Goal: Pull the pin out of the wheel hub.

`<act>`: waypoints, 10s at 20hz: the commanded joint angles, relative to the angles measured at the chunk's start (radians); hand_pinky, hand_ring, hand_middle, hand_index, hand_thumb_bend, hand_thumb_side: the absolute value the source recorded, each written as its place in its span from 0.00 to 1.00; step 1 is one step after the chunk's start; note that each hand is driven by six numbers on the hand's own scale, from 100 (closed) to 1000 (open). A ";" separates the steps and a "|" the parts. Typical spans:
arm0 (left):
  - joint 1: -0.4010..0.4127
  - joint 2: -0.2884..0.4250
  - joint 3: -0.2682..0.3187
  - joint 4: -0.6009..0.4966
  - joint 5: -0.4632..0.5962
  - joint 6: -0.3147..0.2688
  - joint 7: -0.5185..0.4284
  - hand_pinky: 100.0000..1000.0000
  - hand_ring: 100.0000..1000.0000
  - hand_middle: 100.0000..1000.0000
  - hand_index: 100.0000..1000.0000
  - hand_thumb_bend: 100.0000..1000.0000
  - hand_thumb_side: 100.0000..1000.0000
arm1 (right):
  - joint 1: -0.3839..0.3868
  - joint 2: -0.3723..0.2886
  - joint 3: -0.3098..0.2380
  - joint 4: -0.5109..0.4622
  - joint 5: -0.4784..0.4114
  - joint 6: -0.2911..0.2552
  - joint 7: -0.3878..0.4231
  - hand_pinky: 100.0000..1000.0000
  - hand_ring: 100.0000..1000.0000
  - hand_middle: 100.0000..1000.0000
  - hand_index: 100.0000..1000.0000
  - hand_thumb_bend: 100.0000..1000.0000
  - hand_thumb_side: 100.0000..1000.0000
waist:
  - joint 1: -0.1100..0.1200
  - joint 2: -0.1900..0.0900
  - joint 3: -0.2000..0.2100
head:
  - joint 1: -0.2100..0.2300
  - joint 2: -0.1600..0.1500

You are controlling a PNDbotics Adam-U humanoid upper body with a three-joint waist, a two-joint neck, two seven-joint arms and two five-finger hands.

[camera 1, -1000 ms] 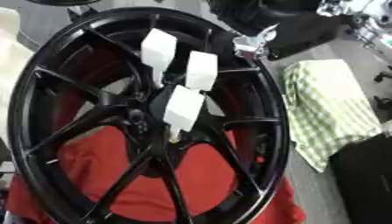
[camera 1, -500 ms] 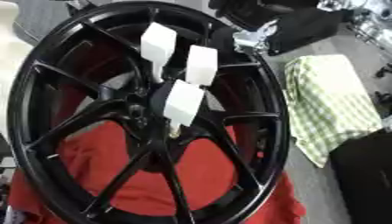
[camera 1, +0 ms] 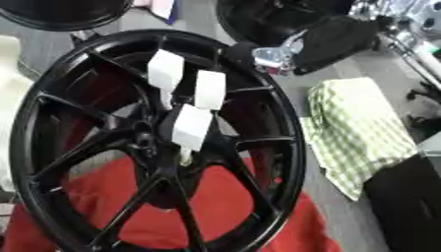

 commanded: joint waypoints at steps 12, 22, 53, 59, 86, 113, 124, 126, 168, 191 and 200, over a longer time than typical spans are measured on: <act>0.037 0.024 0.024 -0.015 -0.010 0.003 0.021 0.66 0.52 0.49 0.63 0.00 0.82 | 0.005 0.125 -0.006 -0.009 0.117 -0.011 0.075 0.84 0.90 0.74 0.84 0.25 0.38 | 0.022 -0.038 -0.039 | 0.040 0.001; 0.057 0.023 0.031 -0.015 -0.016 0.006 0.031 0.65 0.52 0.49 0.63 0.00 0.82 | 0.010 0.186 0.027 -0.009 0.191 -0.012 0.108 0.84 0.91 0.75 0.84 0.26 0.38 | 0.026 -0.042 -0.073 | 0.087 0.010; 0.055 0.005 0.028 -0.015 -0.018 0.009 0.023 0.66 0.52 0.49 0.63 0.00 0.83 | 0.043 0.219 0.051 0.026 0.306 0.002 0.119 0.85 0.92 0.75 0.85 0.29 0.30 | 0.030 0.008 -0.067 | 0.079 -0.011; 0.053 0.000 0.027 -0.015 -0.020 0.010 0.021 0.66 0.52 0.49 0.63 0.00 0.83 | 0.047 0.223 0.053 0.049 0.319 -0.003 0.110 0.85 0.92 0.75 0.85 0.28 0.30 | 0.032 0.028 -0.061 | 0.077 -0.021; 0.050 -0.016 0.023 -0.015 -0.021 0.017 0.008 0.66 0.52 0.49 0.63 0.00 0.84 | 0.048 0.236 0.054 0.104 0.336 -0.018 0.084 0.84 0.90 0.74 0.83 0.24 0.28 | 0.037 0.068 -0.040 | 0.058 -0.044; 0.046 -0.022 0.020 -0.015 -0.020 0.020 0.000 0.66 0.52 0.49 0.63 0.00 0.85 | 0.064 0.251 0.056 0.179 0.357 -0.036 0.077 0.82 0.89 0.68 0.78 0.25 0.25 | 0.035 0.081 -0.028 | 0.045 -0.056; 0.044 -0.025 0.019 -0.015 -0.021 0.022 -0.004 0.66 0.53 0.49 0.63 0.00 0.85 | 0.067 0.258 0.054 0.202 0.340 -0.035 0.051 0.82 0.89 0.65 0.77 0.23 0.25 | 0.036 0.089 -0.024 | 0.038 -0.062; 0.044 -0.026 0.019 -0.015 -0.021 0.022 -0.004 0.66 0.53 0.49 0.63 0.00 0.85 | 0.067 0.259 0.054 0.203 0.337 -0.033 0.047 0.82 0.88 0.62 0.74 0.20 0.23 | 0.036 0.090 -0.023 | 0.037 -0.062; 0.049 -0.029 0.021 -0.015 -0.015 0.037 -0.009 0.67 0.53 0.50 0.63 0.00 0.85 | 0.051 0.210 -0.063 -0.009 -0.021 0.091 -0.067 0.73 0.74 0.35 0.47 0.00 0.22 | 0.033 0.066 -0.024 | 0.024 -0.061; 0.054 -0.027 0.039 -0.015 -0.021 0.026 0.010 0.67 0.53 0.50 0.63 0.00 0.85 | 0.405 -0.262 -0.554 0.004 -0.523 -0.033 -0.637 0.74 0.75 0.35 0.47 0.00 0.15 | 0.061 0.073 -0.056 | 0.072 -0.069; 0.047 -0.041 0.048 -0.015 -0.020 0.012 0.026 0.67 0.53 0.49 0.63 0.00 0.84 | 0.924 -0.156 -0.669 -0.009 -0.221 -0.167 -0.711 0.78 0.81 0.46 0.58 0.00 0.12 | 0.117 0.095 -0.063 | 0.102 -0.072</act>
